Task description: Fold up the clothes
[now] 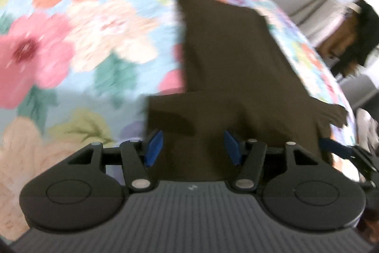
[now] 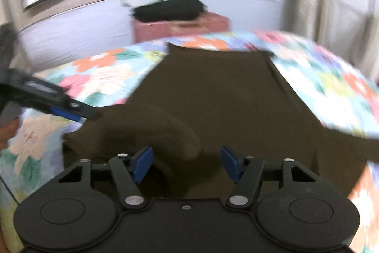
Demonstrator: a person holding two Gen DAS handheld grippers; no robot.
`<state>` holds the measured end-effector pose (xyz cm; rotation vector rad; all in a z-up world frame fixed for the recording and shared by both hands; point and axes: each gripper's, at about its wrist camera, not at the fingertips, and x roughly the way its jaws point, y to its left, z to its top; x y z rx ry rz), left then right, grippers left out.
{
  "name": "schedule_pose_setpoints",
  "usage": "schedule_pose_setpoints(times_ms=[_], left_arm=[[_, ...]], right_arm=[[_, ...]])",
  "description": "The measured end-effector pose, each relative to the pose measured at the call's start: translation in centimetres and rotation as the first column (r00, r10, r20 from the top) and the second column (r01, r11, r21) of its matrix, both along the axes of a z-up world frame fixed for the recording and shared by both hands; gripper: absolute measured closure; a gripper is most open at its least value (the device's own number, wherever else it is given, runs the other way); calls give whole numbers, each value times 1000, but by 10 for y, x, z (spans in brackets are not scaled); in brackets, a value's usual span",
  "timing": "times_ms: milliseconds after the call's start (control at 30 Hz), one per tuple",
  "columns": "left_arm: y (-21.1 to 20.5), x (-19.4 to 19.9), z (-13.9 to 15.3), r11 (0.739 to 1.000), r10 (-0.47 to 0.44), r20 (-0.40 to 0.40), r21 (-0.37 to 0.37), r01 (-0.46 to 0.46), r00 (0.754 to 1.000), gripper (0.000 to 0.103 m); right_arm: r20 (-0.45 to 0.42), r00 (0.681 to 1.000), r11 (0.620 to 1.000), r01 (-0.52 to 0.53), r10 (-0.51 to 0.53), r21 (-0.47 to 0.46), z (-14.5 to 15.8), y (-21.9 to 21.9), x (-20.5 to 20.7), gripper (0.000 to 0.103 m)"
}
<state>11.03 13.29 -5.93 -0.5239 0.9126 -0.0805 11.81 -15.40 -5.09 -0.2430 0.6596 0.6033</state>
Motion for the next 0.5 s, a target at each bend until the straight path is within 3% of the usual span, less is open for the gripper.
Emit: schedule_pose_setpoints(times_ms=[133, 300, 433, 500], left_arm=[[7, 3, -11, 1000, 22, -29, -8, -22, 999, 46], [19, 3, -23, 998, 50, -69, -33, -53, 996, 46], [30, 4, -31, 992, 73, -100, -99, -83, 992, 46], [33, 4, -33, 987, 75, -106, -132, -89, 992, 34]], right_arm=[[44, 985, 982, -164, 169, -98, -6, 39, -11, 35], [47, 959, 931, -257, 279, -261, -26, 73, -14, 35], [4, 946, 923, -316, 325, -221, -26, 92, -12, 35], [-21, 942, 924, -334, 336, -185, -26, 100, -10, 34]])
